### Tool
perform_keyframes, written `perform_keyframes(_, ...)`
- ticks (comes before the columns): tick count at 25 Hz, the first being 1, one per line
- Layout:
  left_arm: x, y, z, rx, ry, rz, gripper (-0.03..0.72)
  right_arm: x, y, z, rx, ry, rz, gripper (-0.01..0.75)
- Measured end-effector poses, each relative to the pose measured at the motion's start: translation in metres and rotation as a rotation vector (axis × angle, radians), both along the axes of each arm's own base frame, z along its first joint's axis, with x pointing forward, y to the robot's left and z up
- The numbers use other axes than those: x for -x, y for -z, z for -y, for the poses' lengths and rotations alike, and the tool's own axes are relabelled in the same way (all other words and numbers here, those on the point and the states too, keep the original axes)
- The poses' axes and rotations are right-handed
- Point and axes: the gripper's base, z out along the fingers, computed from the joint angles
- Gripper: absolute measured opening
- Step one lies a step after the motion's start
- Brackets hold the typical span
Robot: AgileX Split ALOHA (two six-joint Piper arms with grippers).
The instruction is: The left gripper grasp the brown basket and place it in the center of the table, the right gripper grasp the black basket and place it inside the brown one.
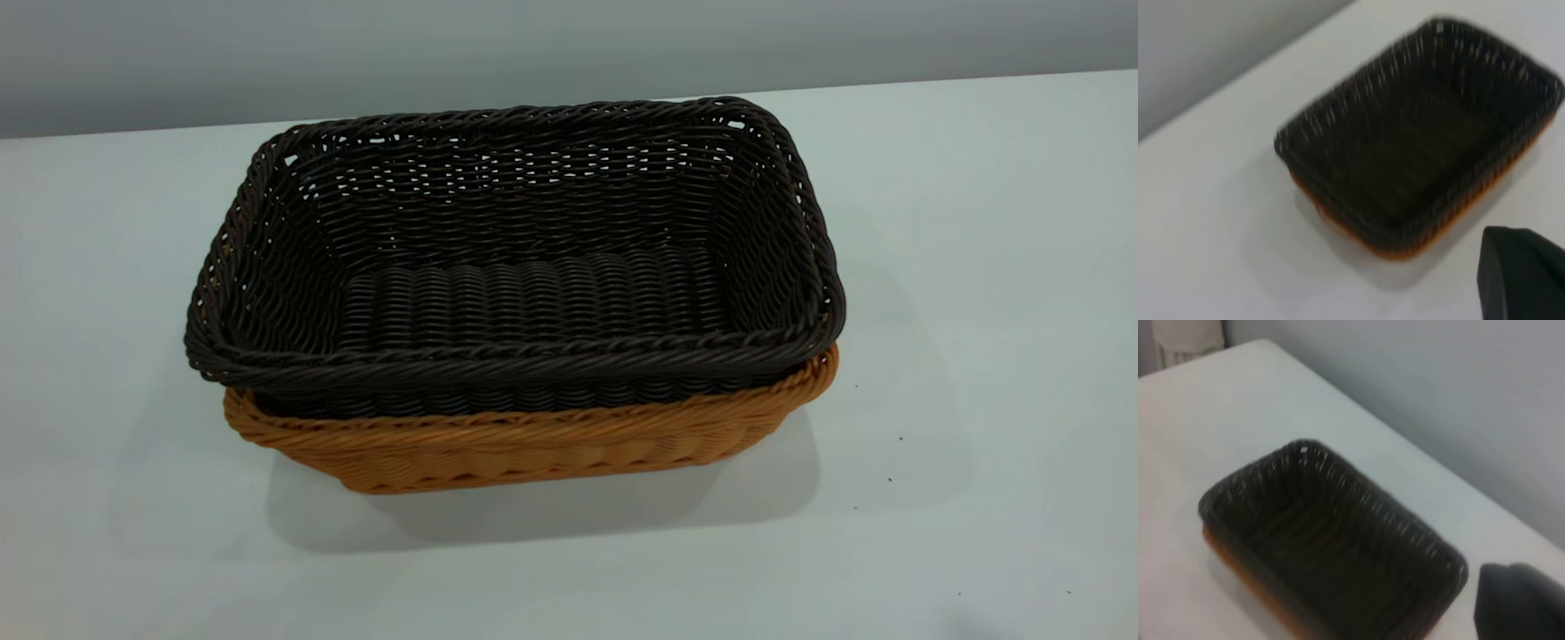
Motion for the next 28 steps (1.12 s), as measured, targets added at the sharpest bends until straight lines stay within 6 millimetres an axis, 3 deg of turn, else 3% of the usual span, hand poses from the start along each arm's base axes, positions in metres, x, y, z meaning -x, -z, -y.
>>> perform_keyframes(8,0.018,0.032,0.001,0.054,0.068,-0.173,-0.001,0.039,0.035,0.024,-0.056,-0.036,-0.115,0.003)
perform_keyframes(14,0.026,0.057,0.004,0.008,0.104,-0.344,-0.001,0.053,0.053,0.037,-0.035,-0.029,-0.162,0.003)
perform_keyframes(28,0.029,0.061,0.0,-0.049,0.094,-0.384,-0.001,0.068,0.112,0.048,-0.056,0.012,-0.278,0.003)
